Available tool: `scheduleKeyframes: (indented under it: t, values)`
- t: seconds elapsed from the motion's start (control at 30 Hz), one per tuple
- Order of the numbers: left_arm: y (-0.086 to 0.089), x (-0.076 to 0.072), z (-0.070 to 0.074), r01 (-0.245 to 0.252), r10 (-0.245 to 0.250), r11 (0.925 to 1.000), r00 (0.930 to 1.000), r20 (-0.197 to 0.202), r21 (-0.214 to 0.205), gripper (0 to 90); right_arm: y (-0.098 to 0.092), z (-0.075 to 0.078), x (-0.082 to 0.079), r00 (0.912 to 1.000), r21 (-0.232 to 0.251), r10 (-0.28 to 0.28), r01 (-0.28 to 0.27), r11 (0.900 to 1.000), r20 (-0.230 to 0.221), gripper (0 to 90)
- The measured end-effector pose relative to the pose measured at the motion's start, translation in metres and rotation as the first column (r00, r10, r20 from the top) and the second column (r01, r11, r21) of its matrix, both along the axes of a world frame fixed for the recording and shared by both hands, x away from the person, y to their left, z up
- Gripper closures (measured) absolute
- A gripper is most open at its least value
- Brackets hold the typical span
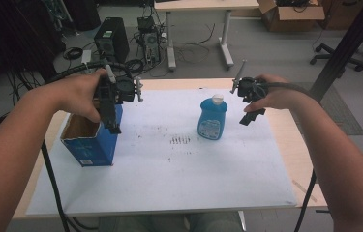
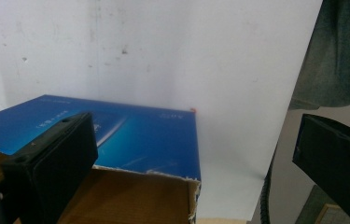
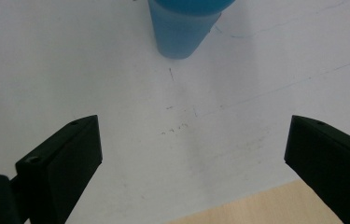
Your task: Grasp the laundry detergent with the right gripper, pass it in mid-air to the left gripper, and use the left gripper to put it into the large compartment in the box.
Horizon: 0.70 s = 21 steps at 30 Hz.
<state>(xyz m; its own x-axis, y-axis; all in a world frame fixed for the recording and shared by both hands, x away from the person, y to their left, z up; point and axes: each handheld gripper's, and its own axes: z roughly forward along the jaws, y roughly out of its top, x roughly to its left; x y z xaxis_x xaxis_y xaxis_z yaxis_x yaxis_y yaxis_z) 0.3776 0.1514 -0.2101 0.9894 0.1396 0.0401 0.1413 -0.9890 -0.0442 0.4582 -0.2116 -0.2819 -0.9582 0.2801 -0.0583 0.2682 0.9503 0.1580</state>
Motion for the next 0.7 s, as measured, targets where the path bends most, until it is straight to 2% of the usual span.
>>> scheduleKeyframes:
  t: [0.7]
  values:
    - [0.0021,-0.0028,-0.0027,0.006,-0.006,1.0,1.0,-0.005,-0.005,0.2,-0.002,-0.0052,-0.0009,1.0,0.01,-0.009,0.009,0.9999,0.001,4.2]
